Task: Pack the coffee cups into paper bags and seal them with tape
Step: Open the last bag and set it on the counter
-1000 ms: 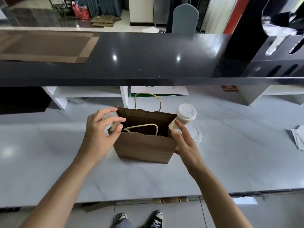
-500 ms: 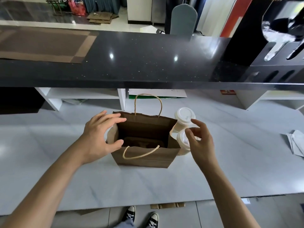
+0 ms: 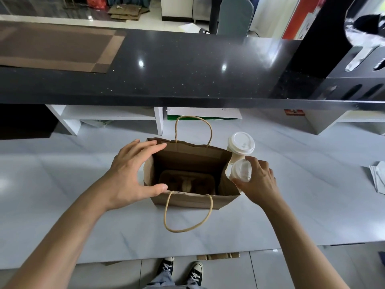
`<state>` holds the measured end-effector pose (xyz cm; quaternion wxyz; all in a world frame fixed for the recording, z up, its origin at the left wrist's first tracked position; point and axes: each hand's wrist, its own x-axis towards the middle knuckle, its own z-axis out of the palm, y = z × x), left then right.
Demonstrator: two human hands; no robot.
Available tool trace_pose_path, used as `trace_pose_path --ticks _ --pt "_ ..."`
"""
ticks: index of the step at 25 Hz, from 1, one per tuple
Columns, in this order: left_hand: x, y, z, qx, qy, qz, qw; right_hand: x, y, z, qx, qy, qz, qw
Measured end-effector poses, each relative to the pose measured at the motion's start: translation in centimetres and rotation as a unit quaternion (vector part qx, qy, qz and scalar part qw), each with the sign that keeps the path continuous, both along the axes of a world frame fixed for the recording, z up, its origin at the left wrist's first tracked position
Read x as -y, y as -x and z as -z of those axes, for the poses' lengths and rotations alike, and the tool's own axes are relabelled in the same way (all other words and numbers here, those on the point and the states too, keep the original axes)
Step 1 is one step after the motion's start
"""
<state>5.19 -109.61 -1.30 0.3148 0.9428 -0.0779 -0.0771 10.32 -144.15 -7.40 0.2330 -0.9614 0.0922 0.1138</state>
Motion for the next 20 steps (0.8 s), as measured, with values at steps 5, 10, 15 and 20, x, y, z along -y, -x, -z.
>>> trace_pose_path --ticks 5,10,15,20 --pt "0.1 -0.4 -0.2 0.007 0.005 0.003 1.0 0.4 0.0 -2.2 0.065 -0.083 0.051 0.993" --pt "0.5 -1.2 -0.4 -0.006 0.0 0.013 1.0 0.5 0.2 -7.6 0.176 -0.143 0.05 0.973" --pt "0.7 -2.0 -0.6 -0.005 -0.005 0.02 1.0 0.3 0.4 -12.3 0.294 -0.191 0.008 0.937" --pt "0.7 -2.2 -0.4 -0.002 -0.004 0.024 1.0 -0.6 1.0 -15.6 0.352 -0.254 -0.042 0.9"
